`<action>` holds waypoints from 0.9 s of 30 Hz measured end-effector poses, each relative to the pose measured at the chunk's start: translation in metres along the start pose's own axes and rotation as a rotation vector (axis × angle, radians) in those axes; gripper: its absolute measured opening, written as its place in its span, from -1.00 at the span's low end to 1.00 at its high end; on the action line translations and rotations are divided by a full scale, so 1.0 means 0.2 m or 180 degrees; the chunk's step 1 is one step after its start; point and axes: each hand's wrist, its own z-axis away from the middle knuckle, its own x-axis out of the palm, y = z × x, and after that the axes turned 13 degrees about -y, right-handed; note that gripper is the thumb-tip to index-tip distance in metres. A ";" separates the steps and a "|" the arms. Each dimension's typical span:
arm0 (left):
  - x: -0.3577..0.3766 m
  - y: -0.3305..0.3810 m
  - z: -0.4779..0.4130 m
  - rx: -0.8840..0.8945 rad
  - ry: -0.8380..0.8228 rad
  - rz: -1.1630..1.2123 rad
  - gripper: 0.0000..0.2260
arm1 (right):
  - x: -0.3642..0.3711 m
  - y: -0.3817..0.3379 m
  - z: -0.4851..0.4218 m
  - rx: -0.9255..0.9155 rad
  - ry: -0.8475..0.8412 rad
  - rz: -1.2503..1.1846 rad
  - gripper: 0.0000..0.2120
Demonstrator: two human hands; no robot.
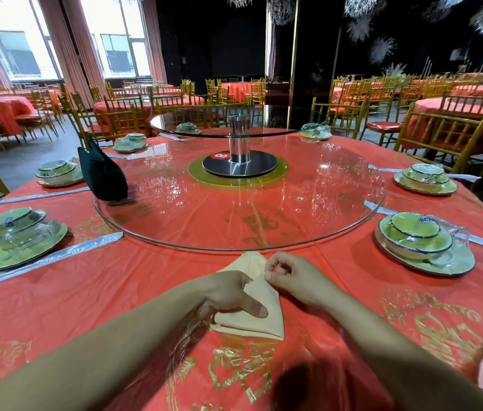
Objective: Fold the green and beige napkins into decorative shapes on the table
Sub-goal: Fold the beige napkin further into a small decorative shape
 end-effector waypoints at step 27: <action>-0.02 0.01 -0.01 0.0116 0.0287 -0.0405 -0.76 | 0.02 -0.01 -0.01 0.0370 0.0232 0.0261 -0.77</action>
